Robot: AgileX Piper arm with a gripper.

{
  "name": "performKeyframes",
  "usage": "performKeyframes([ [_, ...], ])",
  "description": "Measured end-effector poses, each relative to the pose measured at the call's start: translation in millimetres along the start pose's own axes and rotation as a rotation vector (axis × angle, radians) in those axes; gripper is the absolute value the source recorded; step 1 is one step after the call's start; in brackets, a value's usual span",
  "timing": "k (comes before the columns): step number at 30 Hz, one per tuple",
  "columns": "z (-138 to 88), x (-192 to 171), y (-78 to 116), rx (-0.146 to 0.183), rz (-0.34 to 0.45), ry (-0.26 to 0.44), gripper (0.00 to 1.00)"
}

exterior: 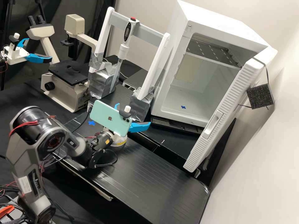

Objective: Open the lid

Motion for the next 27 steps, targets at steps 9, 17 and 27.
performKeyframes([
  [9,-1.7,-51.9,-11.4,0.007,-0.071,0.060,1.00],
  [17,8.7,-68.5,-19.4,0.004,-0.114,0.005,1.00],
  [27,7.7,-71.2,-13.4,-0.017,-0.082,0.008,1.00],
])
